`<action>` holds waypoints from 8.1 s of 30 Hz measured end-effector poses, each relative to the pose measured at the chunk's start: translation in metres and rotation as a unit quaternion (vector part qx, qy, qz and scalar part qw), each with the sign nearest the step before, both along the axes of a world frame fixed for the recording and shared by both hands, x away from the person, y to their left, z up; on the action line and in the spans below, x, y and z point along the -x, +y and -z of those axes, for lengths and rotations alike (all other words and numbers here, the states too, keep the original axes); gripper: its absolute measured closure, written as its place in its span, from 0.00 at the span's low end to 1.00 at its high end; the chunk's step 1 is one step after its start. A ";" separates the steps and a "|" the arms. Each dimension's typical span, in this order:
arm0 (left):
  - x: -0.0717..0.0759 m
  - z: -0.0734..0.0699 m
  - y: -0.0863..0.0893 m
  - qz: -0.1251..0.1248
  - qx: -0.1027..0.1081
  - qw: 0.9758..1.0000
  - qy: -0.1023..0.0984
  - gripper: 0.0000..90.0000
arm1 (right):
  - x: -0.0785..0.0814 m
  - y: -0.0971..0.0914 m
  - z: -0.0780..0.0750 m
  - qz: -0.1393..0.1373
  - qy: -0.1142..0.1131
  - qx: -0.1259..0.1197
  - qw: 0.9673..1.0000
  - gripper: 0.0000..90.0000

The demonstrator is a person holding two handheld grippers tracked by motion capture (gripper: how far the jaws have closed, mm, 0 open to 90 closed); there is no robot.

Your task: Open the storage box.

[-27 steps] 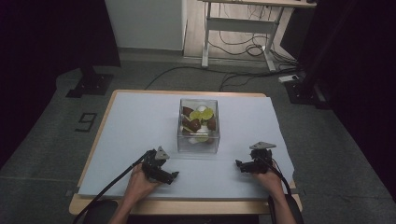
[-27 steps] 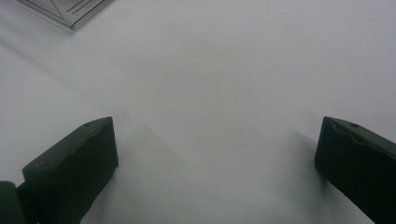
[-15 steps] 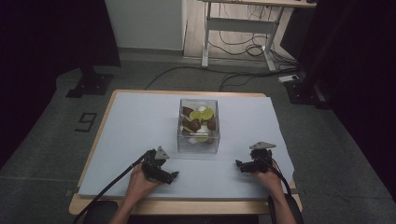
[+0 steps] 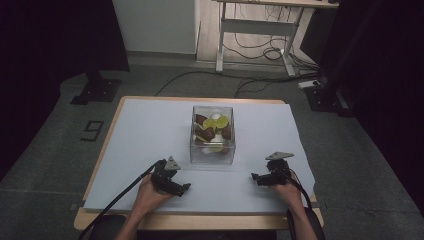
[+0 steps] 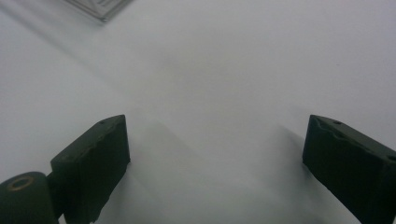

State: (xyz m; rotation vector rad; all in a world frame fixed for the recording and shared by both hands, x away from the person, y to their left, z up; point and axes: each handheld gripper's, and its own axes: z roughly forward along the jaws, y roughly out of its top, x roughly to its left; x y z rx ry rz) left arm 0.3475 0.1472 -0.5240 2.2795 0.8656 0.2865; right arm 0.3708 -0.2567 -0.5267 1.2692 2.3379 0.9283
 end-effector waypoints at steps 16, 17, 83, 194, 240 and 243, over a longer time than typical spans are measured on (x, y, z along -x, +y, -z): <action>-0.003 -0.018 -0.004 0.019 0.038 0.999 -0.002 0.14 | 0.009 0.010 -0.020 -0.039 0.003 -0.022 0.999 0.03; -0.003 -0.019 -0.004 0.020 0.043 0.999 -0.001 0.15 | 0.009 0.011 -0.021 -0.043 0.002 -0.022 0.999 0.03; -0.040 -0.061 -0.049 0.038 0.062 0.995 -0.062 0.63 | -0.009 0.105 -0.065 -0.118 -0.060 -0.058 0.989 0.74; 0.034 -0.053 -0.049 0.037 0.098 0.991 -0.081 0.83 | 0.049 0.126 -0.063 -0.136 -0.064 -0.060 0.987 0.87; 0.077 -0.047 -0.048 0.051 0.099 0.991 -0.076 0.83 | 0.092 0.126 -0.058 -0.159 -0.053 -0.052 0.985 0.86; 0.075 -0.047 -0.047 0.055 0.103 0.991 -0.072 0.83 | 0.092 0.126 -0.058 -0.160 -0.051 -0.052 0.984 0.86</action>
